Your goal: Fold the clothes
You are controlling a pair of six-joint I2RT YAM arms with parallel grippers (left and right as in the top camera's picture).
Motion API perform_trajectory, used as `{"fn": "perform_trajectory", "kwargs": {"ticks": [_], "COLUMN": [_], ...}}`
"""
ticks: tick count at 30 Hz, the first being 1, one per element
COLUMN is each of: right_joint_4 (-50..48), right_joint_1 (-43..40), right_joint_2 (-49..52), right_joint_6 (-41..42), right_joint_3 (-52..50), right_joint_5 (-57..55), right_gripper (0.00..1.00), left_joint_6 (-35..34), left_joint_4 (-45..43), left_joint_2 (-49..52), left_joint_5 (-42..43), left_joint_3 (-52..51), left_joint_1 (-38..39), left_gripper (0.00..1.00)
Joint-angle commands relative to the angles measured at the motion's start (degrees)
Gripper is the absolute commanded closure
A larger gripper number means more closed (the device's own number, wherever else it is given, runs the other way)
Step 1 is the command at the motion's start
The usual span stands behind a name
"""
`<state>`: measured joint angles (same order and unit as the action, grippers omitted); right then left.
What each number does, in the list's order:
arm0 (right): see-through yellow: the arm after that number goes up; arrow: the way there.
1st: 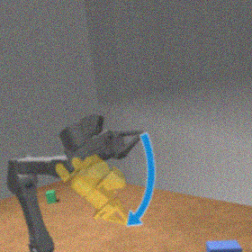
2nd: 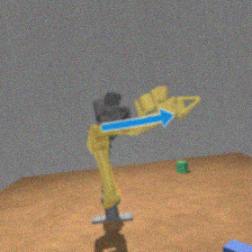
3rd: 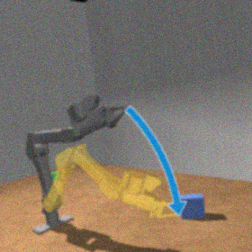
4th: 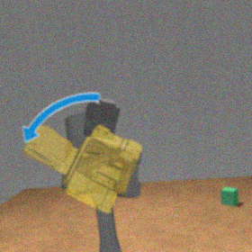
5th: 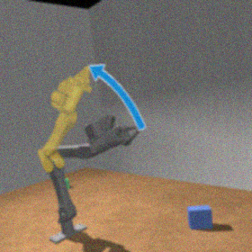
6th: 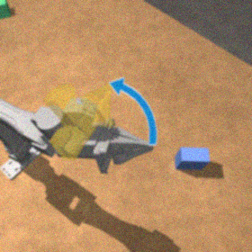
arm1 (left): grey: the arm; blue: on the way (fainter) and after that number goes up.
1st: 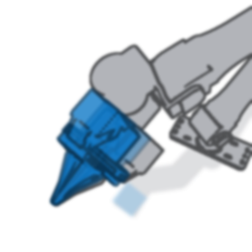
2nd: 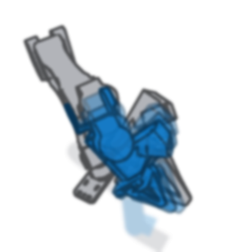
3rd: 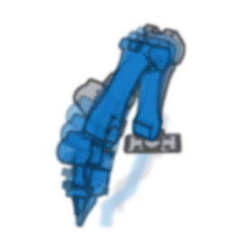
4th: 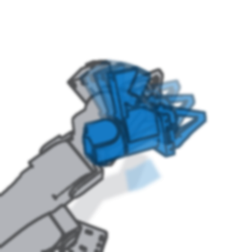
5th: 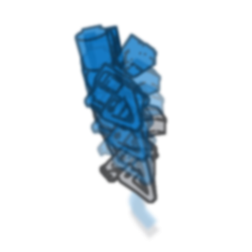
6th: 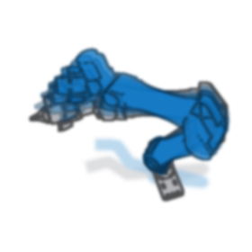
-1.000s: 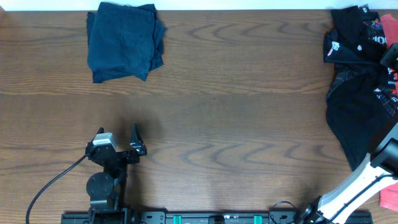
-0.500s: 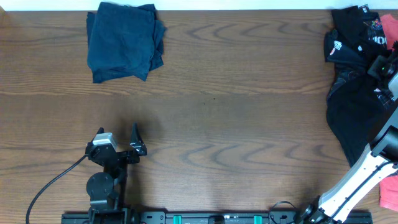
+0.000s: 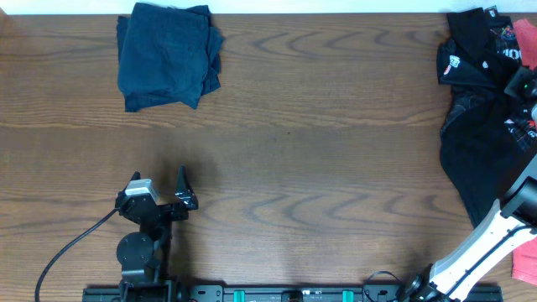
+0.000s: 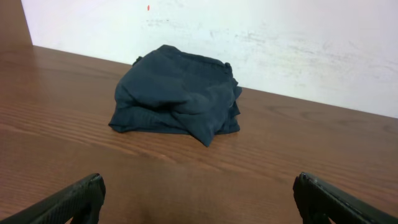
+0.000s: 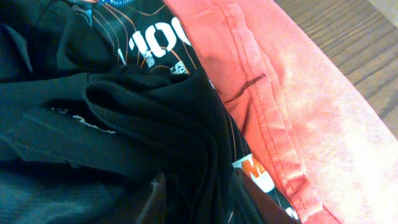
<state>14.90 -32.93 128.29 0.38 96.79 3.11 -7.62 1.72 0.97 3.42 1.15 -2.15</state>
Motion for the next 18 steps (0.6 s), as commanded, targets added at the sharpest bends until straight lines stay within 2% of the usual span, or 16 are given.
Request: {"fn": "perform_trajectory", "kwargs": {"ticks": [1,8,18], "right_joint_4": [0.5,0.8,0.7], "right_joint_1": [0.3,0.3,0.2], "right_joint_2": [-0.9,-0.7,1.9], "right_joint_6": [-0.3,-0.5,-0.7], "right_joint_3": [0.7,0.7,0.4], "right_joint_5": [-0.1,-0.3,-0.3], "right_gripper": [0.69,0.76,0.72], "left_joint_6": [0.3,0.3,0.3], "left_joint_4": [2.1,2.1,2.1], "left_joint_2": [0.1,0.1,0.1], "left_joint_5": [0.0,0.0,0.0], "left_joint_3": [-0.9,-0.9,-0.9], "left_joint_1": [-0.2,-0.2,-0.2], "left_gripper": [0.02,0.02,0.02]}}
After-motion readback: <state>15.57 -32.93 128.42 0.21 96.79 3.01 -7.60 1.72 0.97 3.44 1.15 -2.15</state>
